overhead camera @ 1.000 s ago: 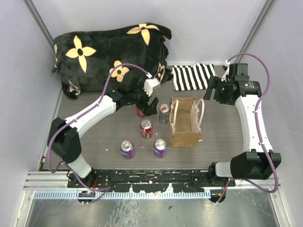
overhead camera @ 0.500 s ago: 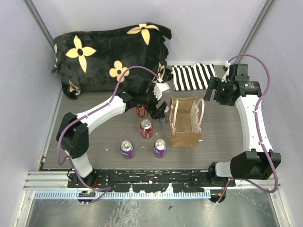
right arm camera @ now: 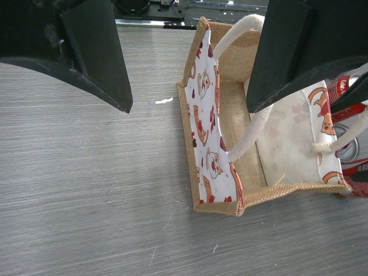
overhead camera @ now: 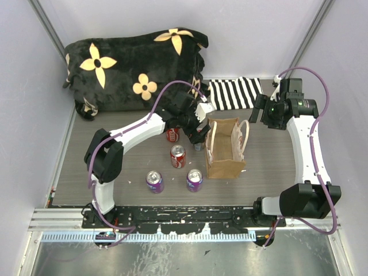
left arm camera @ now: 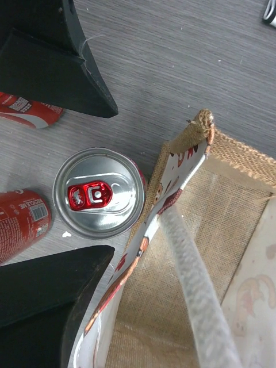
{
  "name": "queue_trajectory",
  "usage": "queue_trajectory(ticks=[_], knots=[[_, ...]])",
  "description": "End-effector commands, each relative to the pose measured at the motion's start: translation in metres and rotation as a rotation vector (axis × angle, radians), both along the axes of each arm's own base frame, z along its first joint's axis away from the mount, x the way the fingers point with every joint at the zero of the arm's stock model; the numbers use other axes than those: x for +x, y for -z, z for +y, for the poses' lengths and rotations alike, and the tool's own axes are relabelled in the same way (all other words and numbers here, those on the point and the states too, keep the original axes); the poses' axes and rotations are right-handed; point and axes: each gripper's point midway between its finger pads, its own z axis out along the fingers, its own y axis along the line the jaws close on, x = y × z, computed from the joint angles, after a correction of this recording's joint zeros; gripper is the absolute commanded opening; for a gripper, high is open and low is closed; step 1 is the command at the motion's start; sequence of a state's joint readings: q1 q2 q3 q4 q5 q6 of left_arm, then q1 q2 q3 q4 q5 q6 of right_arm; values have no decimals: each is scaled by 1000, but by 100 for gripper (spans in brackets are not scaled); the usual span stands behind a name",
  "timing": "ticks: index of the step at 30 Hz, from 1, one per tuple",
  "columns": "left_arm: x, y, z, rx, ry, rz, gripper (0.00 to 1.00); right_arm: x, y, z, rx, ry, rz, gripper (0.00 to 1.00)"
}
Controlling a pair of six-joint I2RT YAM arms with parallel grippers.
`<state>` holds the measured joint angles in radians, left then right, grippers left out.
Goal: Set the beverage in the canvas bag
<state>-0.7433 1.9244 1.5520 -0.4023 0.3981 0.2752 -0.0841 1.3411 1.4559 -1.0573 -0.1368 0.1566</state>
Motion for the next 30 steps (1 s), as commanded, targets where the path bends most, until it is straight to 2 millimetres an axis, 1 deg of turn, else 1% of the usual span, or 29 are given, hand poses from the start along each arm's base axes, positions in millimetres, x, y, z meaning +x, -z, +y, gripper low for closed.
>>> queue_trajectory(ticks=[1,5,8,9,10,14,17,18,21,27,28,30], knots=[[8,0,-6,11,7,-39,99,-3,-12,-3,-5,-3,-49,86],[13,5,-8,15,-3,-45,95,-4,-12,-5,-3,1,-49,86],[13,8,-10,14,-9,-35,88,-5,-11,-7,-2,3,-49,86],[13,8,-10,11,-10,-32,83,-5,-11,-8,-3,6,-50,86],[12,8,-10,7,-10,-30,79,-6,-10,-9,0,7,-48,86],[11,5,-11,-16,-12,-33,74,-7,-8,-11,10,11,-43,86],[8,4,-12,-26,-4,-30,65,-7,-7,-11,17,13,-46,86],[7,3,-12,-30,-2,-28,62,-8,-6,-11,19,15,-45,86],[4,1,-13,-39,5,-18,46,-8,-5,-12,24,18,-44,86],[-3,-6,-11,-43,16,1,4,-7,-6,-13,31,22,-52,86],[-4,-7,-10,-43,14,3,1,-7,-6,-13,33,22,-53,86],[-5,-10,-9,-42,15,3,0,-6,-6,-13,34,22,-55,86]])
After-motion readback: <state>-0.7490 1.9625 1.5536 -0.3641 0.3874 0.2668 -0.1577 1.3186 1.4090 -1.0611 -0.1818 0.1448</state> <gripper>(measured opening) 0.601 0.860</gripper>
